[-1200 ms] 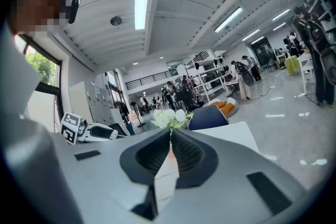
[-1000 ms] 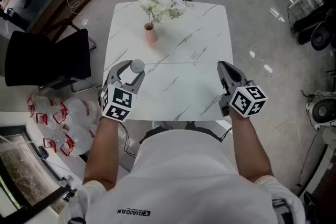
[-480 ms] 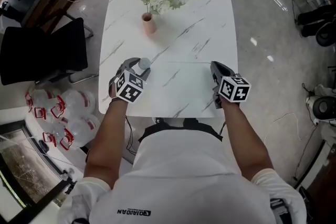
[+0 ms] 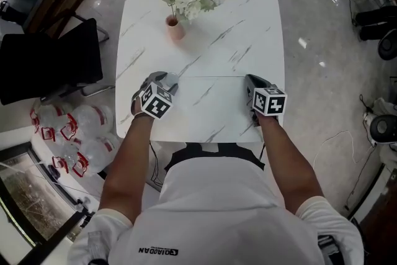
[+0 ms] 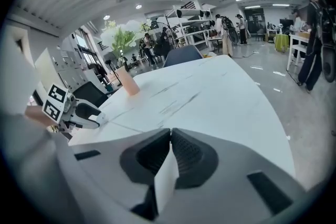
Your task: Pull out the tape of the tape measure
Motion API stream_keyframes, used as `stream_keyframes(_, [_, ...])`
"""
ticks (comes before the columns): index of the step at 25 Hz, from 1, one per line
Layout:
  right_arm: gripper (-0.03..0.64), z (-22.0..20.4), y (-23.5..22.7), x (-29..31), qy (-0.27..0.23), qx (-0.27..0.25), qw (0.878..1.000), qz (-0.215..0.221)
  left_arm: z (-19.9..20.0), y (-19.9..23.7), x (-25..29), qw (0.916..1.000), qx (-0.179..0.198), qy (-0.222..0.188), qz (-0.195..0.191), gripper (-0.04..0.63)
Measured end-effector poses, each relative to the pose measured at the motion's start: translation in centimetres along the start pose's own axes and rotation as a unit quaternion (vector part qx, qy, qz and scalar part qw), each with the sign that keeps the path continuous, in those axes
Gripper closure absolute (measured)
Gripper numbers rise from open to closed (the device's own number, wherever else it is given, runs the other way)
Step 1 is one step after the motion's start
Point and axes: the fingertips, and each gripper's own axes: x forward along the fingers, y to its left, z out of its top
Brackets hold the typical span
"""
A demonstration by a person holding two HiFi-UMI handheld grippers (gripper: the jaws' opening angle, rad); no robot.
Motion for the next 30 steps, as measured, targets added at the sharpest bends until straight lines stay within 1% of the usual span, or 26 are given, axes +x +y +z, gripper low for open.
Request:
stream_keyframes(8, [0.597,-1.4,-0.4,1.1,0.025,-0.013,1.0,-0.008,-1.0,-0.5,1.0,0.9997,-0.006,0.015,-0.016,0.371])
stream_keyframes(15, [0.594,-1.5,-0.4,1.4,0.031,-0.019,0.999,-0.014,-1.0,-0.5,1.0,0.9995,-0.014,0.014,-0.023,0.37])
stream_keyframes(18, [0.591,-1.5,-0.4,1.5,0.035,-0.03,0.999,-0.018,-1.1,-0.5,1.0,0.9995,-0.017,0.014,-0.024,0.37])
stream_keyframes(21, [0.576,-1.5,-0.5,1.4,0.039,-0.042,0.998,-0.023,-1.1,-0.5,1.0,0.9994,-0.017,0.015,-0.025,0.37])
stream_keyframes(23, [0.553,-1.6,-0.5,1.4,0.042,-0.042,0.998,-0.023,-1.1,-0.6,0.9,0.9994,-0.017,0.015,-0.028,0.347])
stream_keyframes(30, [0.531,-1.1,-0.5,0.4,0.034,-0.048,0.998,-0.026,-0.9,-0.8,-0.1,0.9995,-0.022,0.001,-0.024,0.328])
